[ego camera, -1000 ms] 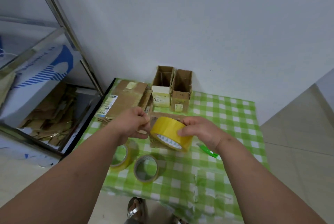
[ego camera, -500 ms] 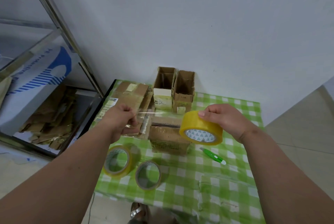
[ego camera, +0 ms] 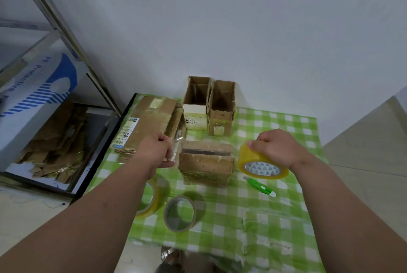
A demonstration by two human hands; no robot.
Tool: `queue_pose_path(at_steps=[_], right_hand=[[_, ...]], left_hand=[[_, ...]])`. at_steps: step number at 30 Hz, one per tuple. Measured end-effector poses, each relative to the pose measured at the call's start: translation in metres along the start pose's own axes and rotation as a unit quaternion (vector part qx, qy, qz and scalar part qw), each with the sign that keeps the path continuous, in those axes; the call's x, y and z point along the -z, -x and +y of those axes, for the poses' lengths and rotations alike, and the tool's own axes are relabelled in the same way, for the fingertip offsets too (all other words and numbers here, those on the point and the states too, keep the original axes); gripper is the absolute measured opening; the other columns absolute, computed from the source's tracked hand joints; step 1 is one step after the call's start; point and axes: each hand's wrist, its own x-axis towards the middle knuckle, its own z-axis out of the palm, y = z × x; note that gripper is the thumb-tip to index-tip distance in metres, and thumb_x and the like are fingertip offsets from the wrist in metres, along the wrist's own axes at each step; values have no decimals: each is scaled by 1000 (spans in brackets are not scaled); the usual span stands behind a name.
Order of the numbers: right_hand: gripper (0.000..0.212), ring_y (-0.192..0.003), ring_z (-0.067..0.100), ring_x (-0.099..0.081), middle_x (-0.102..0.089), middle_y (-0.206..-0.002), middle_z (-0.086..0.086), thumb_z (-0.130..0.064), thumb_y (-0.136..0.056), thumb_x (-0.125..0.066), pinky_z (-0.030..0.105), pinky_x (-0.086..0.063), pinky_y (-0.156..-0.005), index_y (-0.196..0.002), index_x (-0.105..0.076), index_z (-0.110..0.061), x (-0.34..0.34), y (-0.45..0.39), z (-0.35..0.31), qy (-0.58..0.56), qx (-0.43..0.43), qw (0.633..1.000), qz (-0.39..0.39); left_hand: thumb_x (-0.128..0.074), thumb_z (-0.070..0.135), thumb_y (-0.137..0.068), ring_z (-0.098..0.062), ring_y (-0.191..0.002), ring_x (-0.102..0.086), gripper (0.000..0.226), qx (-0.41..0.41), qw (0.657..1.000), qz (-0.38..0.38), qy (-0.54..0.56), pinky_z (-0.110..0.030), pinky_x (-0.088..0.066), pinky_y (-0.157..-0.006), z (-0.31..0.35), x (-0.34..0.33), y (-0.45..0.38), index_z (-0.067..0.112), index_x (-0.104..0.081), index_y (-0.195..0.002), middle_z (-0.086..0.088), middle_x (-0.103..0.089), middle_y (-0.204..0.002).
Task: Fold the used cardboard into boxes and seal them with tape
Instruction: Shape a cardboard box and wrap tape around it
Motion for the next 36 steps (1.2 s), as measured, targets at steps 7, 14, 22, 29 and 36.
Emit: queue_pose_path(at_steps=[7,14,22,29,36], right_hand=[[42,-86,23,-61,-60,-76,-2,-55,-92,-54,37,-46,-79,-76,-62,-18,-17,-10,2,113,-17,993,-13],[48,-112,23,-57,-65,-117,1,-60,-95,-45,40,-41,-99,-115,-65,-21,-22,-22,2,189,-23,982,-16],[48,-125,24,-51,-61,-132,0,-60,-96,-43,41,-33,-107,-121,-62,-24,-37,-33,12,204,-51,975,-66],[46,-125,23,-51,-60,-132,0,-60,-95,-42,42,-28,-104,-119,-62,-27,-46,-43,16,204,-67,973,-87],[40,-118,22,-54,-62,-110,-2,-59,-94,-45,43,-26,-104,-112,-60,-27,-53,-48,20,181,-72,977,-85]], left_hand=[[-49,14,-102,-25,-70,-67,8,26,1000,2,7,-42,-61,-63,-18,1,-9,10,-56,-104,-17,-62,-92],[-49,11,-101,-23,-68,-67,8,15,1000,5,7,-39,-60,-62,-19,-6,-14,8,-56,-102,-14,-61,-92],[-49,13,-102,-22,-66,-59,9,30,1000,-1,2,-44,-60,-67,-26,-15,-11,11,-54,-94,-12,-57,-87],[-55,15,-100,-22,-67,-56,7,73,997,-12,3,-41,-59,-69,-32,-26,-9,11,-59,-97,-11,-59,-85],[-62,14,-96,-22,-75,-56,5,43,995,-8,-85,-42,-56,-78,-28,-28,-16,13,-61,-91,-7,-61,-89]])
